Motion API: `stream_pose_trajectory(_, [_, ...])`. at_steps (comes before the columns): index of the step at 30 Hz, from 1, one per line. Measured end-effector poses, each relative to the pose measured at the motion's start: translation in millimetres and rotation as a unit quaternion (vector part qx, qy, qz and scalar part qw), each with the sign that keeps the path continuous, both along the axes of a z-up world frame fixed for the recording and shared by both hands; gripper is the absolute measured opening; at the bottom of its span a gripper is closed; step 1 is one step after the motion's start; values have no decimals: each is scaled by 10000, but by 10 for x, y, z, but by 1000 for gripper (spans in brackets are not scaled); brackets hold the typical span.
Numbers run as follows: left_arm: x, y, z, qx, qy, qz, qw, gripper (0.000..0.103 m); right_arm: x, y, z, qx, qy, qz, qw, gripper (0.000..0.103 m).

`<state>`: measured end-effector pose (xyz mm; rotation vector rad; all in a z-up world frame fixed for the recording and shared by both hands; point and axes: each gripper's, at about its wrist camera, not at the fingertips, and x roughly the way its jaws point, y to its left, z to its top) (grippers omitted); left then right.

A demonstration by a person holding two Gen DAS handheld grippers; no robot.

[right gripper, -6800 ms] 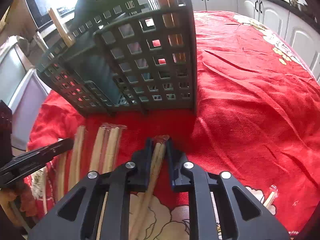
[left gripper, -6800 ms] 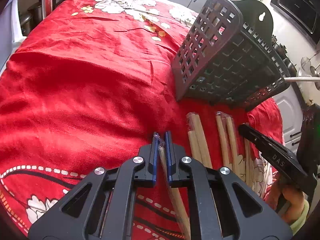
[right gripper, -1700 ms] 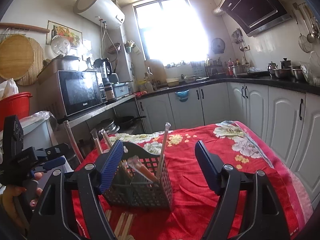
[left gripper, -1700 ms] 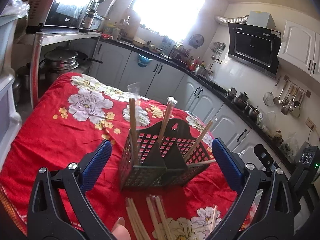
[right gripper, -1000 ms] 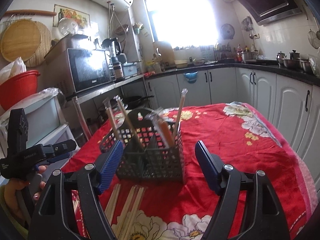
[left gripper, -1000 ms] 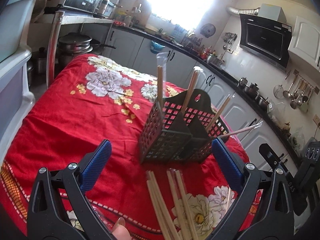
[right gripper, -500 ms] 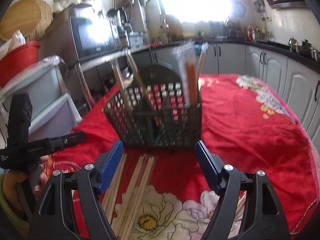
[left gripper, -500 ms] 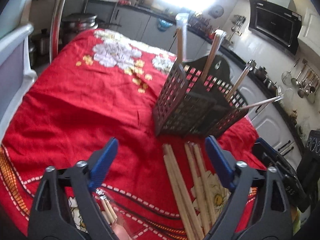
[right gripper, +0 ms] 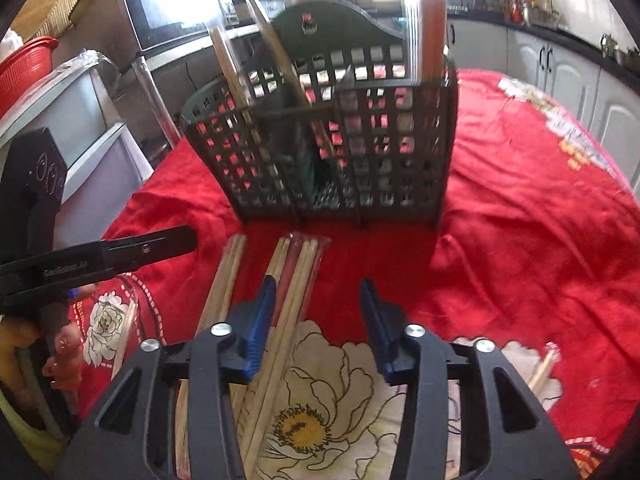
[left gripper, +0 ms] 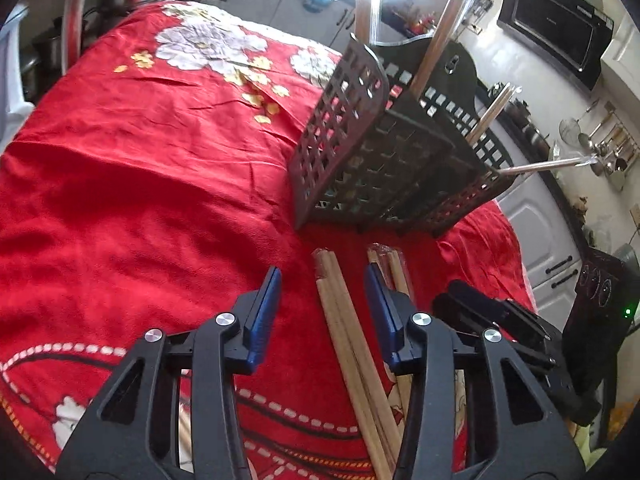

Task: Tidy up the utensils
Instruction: 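Grasp a chopstick pair with the left tool while the right tool grasps another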

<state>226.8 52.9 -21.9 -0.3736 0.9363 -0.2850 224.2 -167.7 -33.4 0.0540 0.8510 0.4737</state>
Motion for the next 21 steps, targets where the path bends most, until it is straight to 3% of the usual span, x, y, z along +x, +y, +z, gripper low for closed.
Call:
stream_pose_trajectory(2, [57,-47,-22,19,47,-69,10000,30,30,18,-49,3,96,35,9999,34])
stream_pose_trajectory(21, [346,-259,-217,346,209,-200,9990,28,370,166,-215,-39,458,10,9989,22])
